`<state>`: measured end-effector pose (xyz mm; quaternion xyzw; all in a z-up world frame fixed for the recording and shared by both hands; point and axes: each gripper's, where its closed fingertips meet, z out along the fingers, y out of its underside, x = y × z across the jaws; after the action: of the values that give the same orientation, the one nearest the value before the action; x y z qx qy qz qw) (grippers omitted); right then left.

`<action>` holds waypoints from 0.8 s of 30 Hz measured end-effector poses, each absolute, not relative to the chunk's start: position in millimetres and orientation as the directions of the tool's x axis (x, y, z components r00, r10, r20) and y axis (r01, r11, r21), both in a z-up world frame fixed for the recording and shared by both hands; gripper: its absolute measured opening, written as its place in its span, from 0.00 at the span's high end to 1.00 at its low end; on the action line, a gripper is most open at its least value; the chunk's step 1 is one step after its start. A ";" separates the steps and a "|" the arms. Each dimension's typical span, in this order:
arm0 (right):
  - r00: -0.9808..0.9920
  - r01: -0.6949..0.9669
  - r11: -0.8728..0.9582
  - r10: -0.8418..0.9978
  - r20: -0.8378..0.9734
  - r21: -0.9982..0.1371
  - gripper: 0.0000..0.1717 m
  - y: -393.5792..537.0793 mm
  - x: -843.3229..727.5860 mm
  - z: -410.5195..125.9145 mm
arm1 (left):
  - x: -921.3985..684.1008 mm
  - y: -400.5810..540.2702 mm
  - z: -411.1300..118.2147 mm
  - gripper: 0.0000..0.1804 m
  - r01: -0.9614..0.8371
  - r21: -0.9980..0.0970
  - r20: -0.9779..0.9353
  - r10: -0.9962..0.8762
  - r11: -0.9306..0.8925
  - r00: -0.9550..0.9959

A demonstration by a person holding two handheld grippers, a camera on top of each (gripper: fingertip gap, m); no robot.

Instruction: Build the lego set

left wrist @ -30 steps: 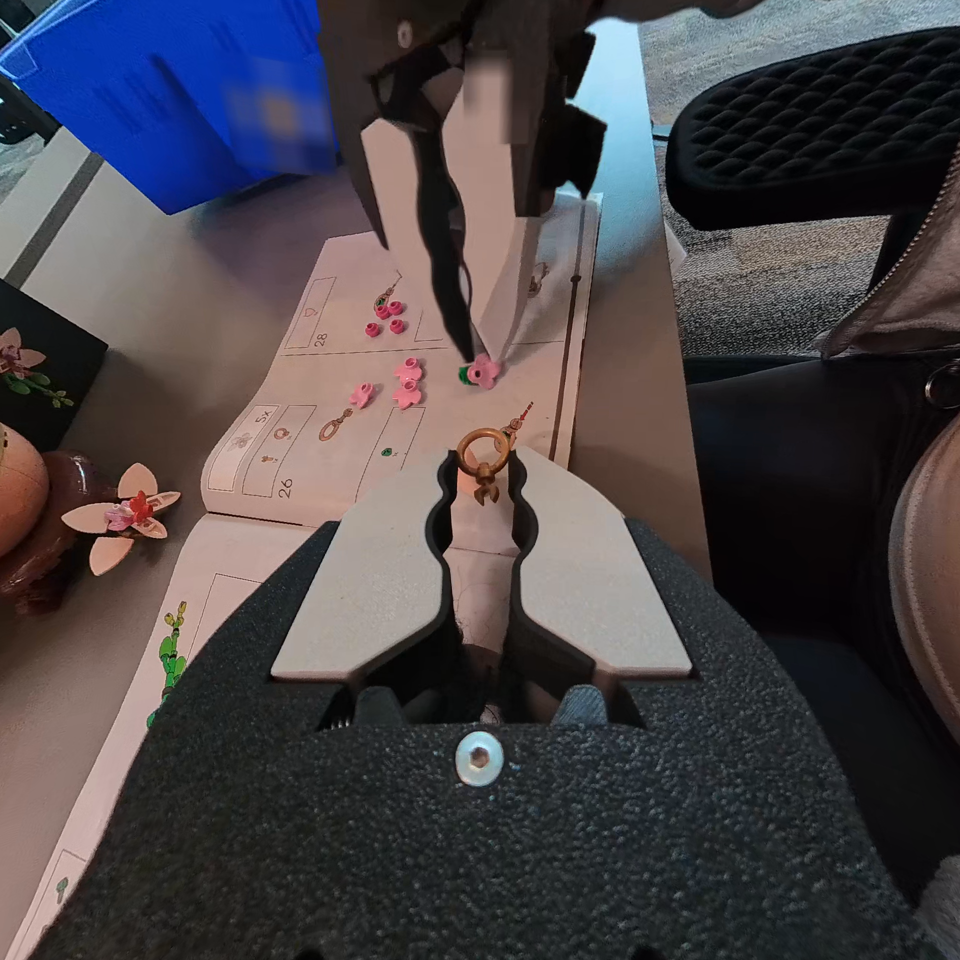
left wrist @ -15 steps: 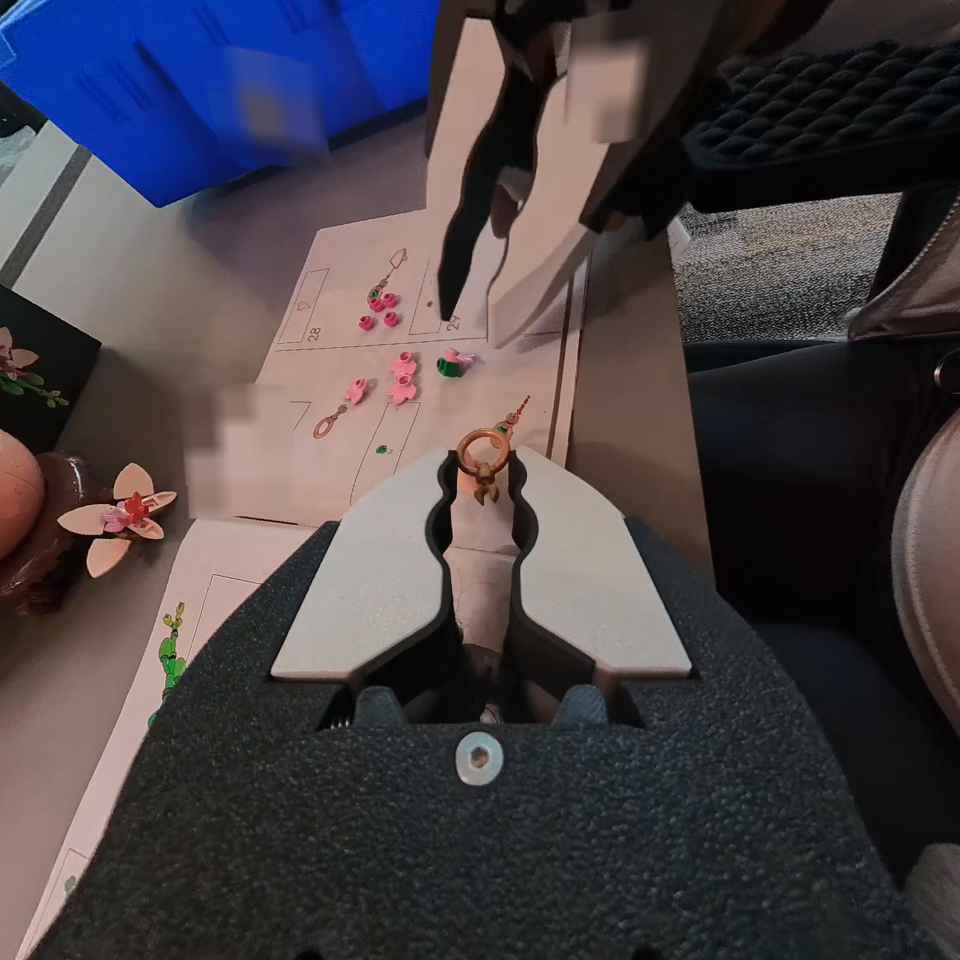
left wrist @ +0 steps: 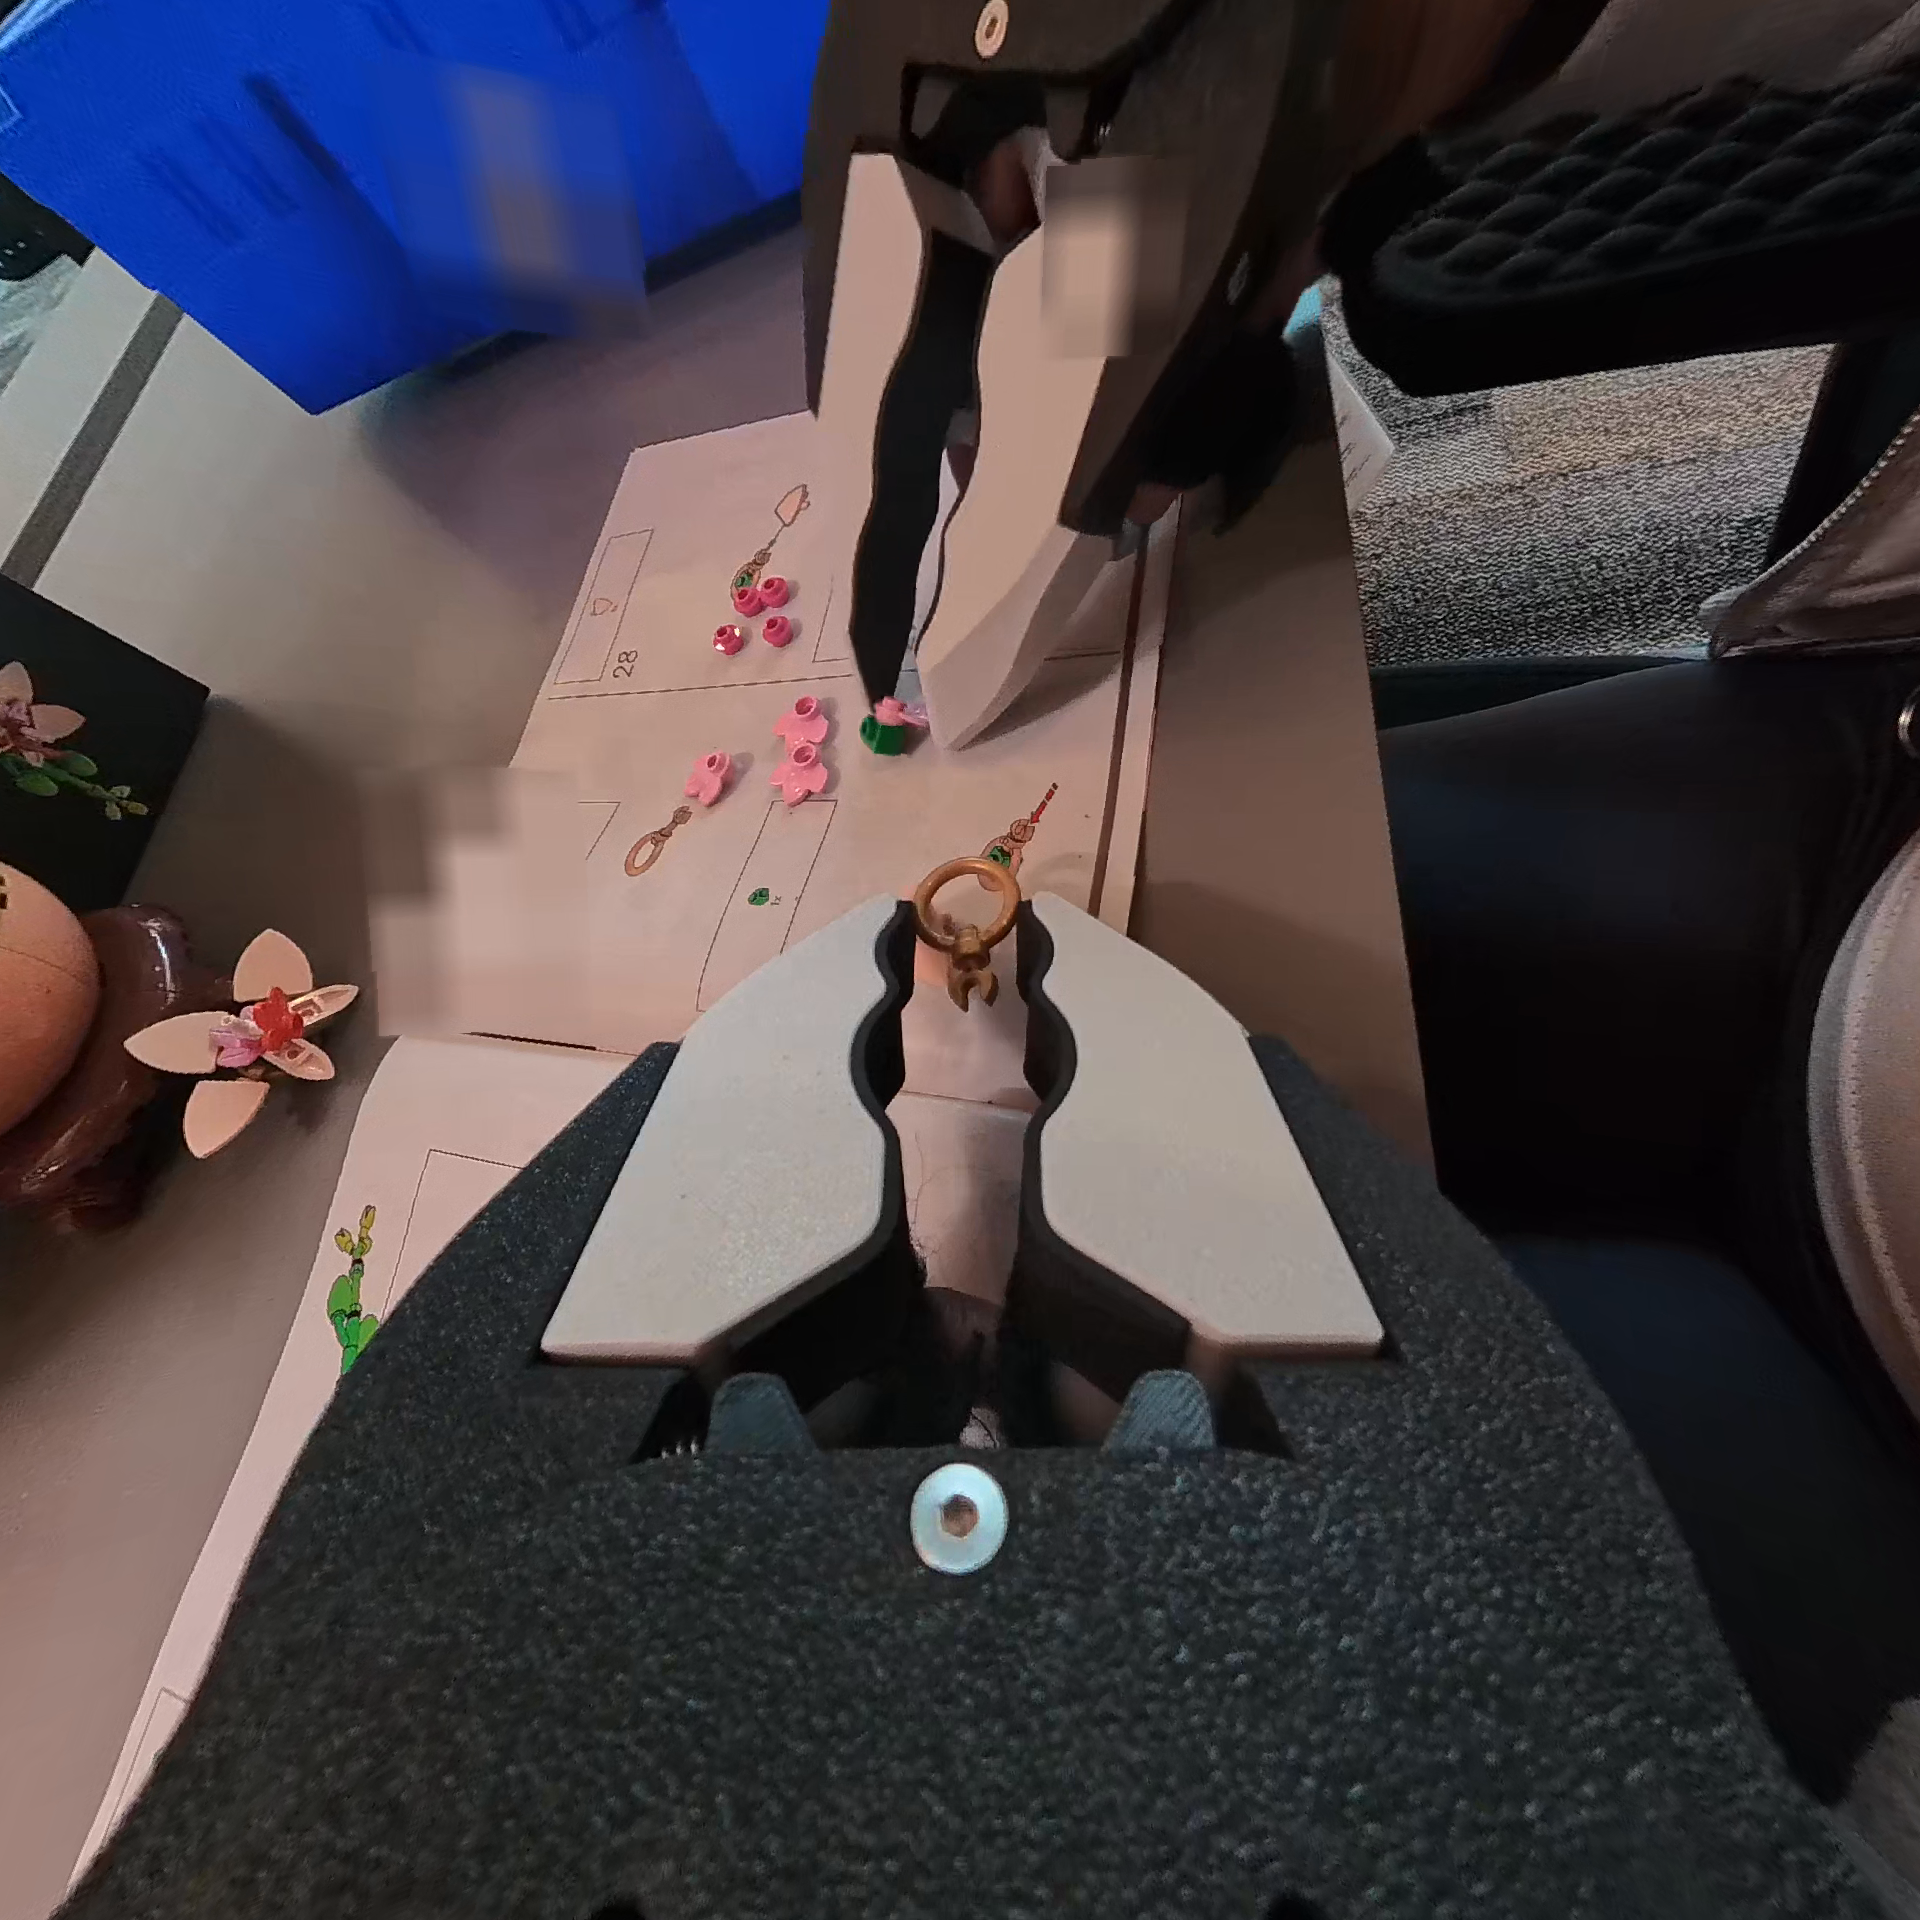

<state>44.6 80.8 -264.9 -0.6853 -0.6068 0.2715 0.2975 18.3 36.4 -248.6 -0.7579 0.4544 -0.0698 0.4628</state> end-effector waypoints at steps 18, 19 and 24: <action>-0.540 0.591 0.420 0.840 0.049 -0.689 0.92 24.6 36.1 -223.0 | 38.3 17.4 -249.6 0.90 -0.586 -0.781 -0.085 -0.893 -0.217 0.443; -0.546 0.587 0.426 0.836 0.053 -0.689 0.92 24.5 37.5 -221.8 | 40.3 18.1 -246.1 0.90 -0.596 -0.778 -0.106 -0.894 -0.198 0.435; -0.530 0.590 0.428 0.845 0.072 -0.685 0.92 36.8 56.6 -214.8 | 58.5 35.7 -233.7 0.90 -0.649 -0.754 -0.203 -0.907 -0.096 0.370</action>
<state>56.6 36.8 -214.8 -0.4381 -0.8190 0.3068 0.2078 58.5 35.7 -233.7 -0.7230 0.5380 -0.1598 0.4029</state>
